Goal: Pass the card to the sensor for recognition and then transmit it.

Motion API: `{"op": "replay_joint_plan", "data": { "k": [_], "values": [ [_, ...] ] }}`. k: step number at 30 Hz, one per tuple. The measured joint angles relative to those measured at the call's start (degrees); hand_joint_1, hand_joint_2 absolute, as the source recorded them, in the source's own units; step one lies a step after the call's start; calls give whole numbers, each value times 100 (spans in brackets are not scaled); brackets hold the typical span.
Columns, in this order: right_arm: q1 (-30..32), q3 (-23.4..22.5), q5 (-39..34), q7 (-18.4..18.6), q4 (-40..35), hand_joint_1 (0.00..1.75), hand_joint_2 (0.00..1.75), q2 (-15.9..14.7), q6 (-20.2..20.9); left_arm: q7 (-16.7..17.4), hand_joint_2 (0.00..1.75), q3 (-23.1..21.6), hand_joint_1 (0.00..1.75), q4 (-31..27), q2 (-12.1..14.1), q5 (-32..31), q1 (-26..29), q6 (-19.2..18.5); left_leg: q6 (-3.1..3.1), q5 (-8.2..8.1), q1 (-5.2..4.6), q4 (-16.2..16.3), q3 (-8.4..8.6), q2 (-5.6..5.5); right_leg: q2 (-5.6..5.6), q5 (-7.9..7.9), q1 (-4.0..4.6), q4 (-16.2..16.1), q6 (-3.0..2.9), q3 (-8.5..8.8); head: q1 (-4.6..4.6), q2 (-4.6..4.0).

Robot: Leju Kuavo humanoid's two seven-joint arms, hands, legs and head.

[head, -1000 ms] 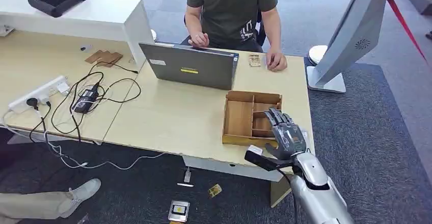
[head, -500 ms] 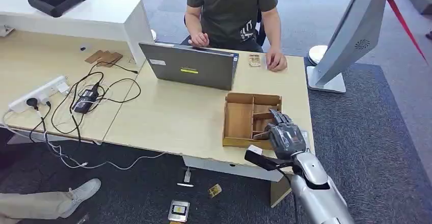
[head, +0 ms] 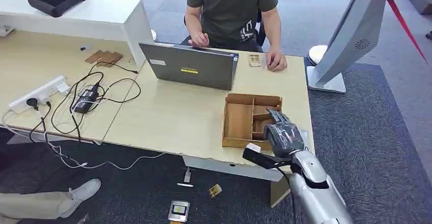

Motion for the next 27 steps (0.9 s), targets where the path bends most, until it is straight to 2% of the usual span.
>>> {"op": "replay_joint_plan", "data": {
  "k": [1,2,3,4,5,6,19,27],
  "values": [
    [-1,-27,-29,7,-99,159,175,0,44,-9,175,-2,0,2,0,2,0,0,0,0,0,0,0,0,0,0,0,0,0,1,0,0],
    [-4,-51,-44,13,-178,99,175,-5,83,-11,175,-7,0,2,0,2,2,2,0,0,0,0,0,0,0,0,0,0,0,1,0,0],
    [-9,-75,-72,15,-278,86,175,-13,140,-15,175,-11,0,2,0,4,3,2,0,0,0,0,0,0,0,0,0,0,0,1,0,0],
    [-9,-98,-79,22,-369,56,175,-22,173,-24,175,-13,0,0,0,4,4,2,0,0,0,0,0,0,0,0,0,0,0,1,0,0],
    [-9,-122,-83,35,-455,16,175,-26,197,-28,175,-15,0,2,0,4,4,9,0,0,0,0,0,0,0,0,0,0,0,1,0,0],
    [-10,-151,-90,44,-539,0,175,-29,217,-35,175,-17,0,2,0,4,4,13,0,0,0,0,0,0,0,0,0,0,0,1,0,0],
    [23,-424,-164,129,-1087,0,175,-138,197,-61,175,-46,0,2,0,9,9,17,0,0,0,0,0,0,0,0,0,-1,0,0,0,0],
    [280,-571,-433,17,-1653,0,175,-193,529,-114,175,-50,0,2,0,94,55,17,0,0,0,0,0,0,0,0,0,-1,0,0,0,0]
  ]
}}
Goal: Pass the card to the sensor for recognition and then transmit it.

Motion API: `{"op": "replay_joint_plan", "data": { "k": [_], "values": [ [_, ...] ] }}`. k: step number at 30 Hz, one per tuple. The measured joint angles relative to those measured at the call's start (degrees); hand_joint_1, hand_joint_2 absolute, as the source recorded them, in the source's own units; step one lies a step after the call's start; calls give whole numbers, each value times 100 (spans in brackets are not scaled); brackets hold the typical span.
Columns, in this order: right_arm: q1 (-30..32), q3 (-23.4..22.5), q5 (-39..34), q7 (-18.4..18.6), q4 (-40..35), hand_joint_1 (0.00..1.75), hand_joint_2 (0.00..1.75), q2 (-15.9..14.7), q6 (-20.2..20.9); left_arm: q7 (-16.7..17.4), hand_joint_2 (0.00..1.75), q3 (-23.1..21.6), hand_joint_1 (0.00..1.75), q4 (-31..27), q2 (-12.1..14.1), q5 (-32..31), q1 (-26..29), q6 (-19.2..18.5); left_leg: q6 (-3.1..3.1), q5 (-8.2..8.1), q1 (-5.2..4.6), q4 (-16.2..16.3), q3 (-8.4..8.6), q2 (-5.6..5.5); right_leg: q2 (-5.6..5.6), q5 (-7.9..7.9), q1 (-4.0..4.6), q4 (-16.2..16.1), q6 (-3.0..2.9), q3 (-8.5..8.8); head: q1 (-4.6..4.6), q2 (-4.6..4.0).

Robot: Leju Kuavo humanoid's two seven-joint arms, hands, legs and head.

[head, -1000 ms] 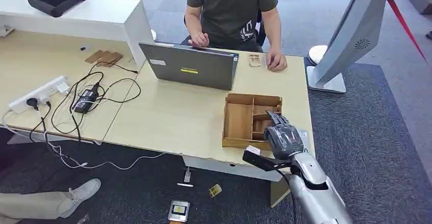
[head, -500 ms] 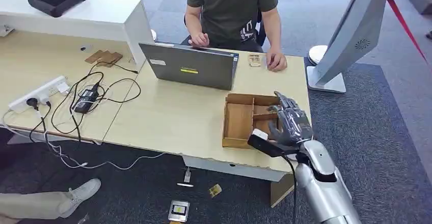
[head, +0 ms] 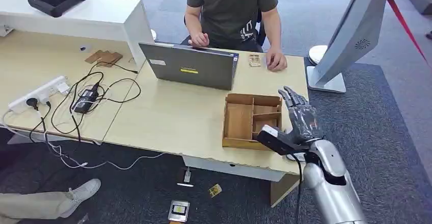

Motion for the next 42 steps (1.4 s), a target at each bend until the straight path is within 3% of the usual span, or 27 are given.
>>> {"op": "replay_joint_plan", "data": {
  "k": [9,17,31,42],
  "values": [
    [412,-66,-127,-4,-841,0,175,-208,507,-57,175,0,0,0,2,63,81,-2,0,0,0,0,0,0,0,-1,0,-2,0,1,0,0],
    [751,-85,-229,-4,-1267,0,175,-374,621,-74,175,0,0,2,2,92,117,-2,0,0,0,0,-1,0,0,-1,0,-1,0,0,0,0],
    [958,26,-242,-35,-1104,0,175,-372,365,-74,175,0,0,2,0,103,117,-2,0,0,0,-1,-3,-1,0,-1,0,0,0,1,0,0],
    [731,227,-240,-116,-568,0,175,-173,120,-90,175,-2,0,2,0,87,105,-20,0,0,0,-1,-3,-1,0,-1,0,1,0,1,0,0]
  ]
}}
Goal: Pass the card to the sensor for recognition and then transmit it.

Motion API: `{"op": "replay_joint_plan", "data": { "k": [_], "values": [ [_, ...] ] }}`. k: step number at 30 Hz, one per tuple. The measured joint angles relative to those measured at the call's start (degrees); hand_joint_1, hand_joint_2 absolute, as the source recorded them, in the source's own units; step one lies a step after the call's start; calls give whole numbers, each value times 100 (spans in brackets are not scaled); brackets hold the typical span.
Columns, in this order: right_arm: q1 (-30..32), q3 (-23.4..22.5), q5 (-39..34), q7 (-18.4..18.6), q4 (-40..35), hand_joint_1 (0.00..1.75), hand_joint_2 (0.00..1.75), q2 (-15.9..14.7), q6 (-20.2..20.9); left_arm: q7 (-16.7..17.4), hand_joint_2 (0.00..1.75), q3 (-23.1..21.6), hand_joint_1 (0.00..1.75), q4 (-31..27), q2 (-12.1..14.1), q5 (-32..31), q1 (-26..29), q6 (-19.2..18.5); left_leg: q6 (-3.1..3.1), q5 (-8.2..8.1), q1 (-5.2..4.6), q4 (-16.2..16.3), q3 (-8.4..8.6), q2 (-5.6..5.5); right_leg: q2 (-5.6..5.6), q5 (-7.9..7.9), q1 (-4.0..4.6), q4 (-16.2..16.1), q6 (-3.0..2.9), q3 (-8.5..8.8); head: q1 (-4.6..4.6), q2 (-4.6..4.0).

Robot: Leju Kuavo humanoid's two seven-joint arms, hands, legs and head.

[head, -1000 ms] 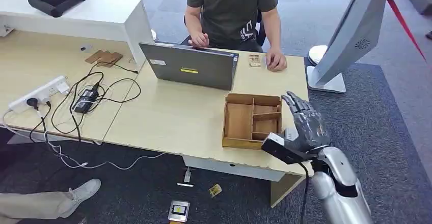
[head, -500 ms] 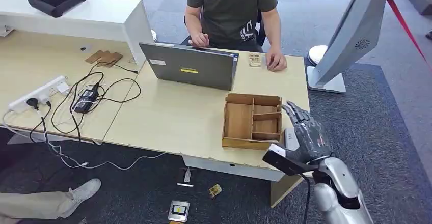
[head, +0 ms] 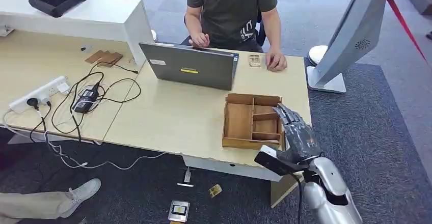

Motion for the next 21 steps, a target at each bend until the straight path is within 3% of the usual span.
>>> {"op": "replay_joint_plan", "data": {
  "k": [21],
  "values": [
    [-240,271,85,-105,664,0,175,348,-188,-7,175,-9,0,0,0,24,-4,0,0,0,1,0,-1,-1,0,-1,1,1,-1,-1,0,0]
  ]
}}
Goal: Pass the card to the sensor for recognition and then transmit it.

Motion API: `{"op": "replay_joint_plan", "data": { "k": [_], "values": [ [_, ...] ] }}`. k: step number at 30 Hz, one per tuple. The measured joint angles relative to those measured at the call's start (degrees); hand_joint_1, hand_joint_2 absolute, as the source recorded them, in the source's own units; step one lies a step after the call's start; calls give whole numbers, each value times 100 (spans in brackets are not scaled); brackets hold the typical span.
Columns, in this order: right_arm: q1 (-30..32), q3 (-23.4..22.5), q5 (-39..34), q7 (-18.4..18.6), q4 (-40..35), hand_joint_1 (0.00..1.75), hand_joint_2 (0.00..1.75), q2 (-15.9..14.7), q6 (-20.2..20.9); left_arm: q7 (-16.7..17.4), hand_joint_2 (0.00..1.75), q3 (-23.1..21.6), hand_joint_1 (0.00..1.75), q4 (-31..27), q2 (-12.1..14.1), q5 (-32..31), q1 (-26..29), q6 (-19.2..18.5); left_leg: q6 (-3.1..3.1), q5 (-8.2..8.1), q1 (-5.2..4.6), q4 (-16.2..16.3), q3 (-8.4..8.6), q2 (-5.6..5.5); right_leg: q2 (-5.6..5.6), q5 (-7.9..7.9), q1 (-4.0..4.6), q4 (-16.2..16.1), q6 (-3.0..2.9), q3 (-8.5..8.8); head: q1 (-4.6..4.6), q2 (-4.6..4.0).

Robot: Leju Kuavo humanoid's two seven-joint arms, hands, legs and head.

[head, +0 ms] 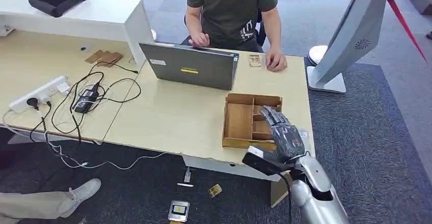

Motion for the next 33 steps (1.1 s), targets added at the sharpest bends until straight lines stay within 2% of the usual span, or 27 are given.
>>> {"op": "replay_joint_plan", "data": {
  "k": [16,33],
  "values": [
    [-162,190,50,-39,682,0,175,197,-266,0,175,-61,0,0,0,7,-3,0,0,0,0,0,1,0,0,-1,0,0,-1,-1,0,0],
    [-408,192,118,-13,1169,0,175,216,-389,0,175,-96,0,0,0,44,-2,20,0,0,0,0,2,0,0,-1,0,0,-1,0,0,0]
  ]
}}
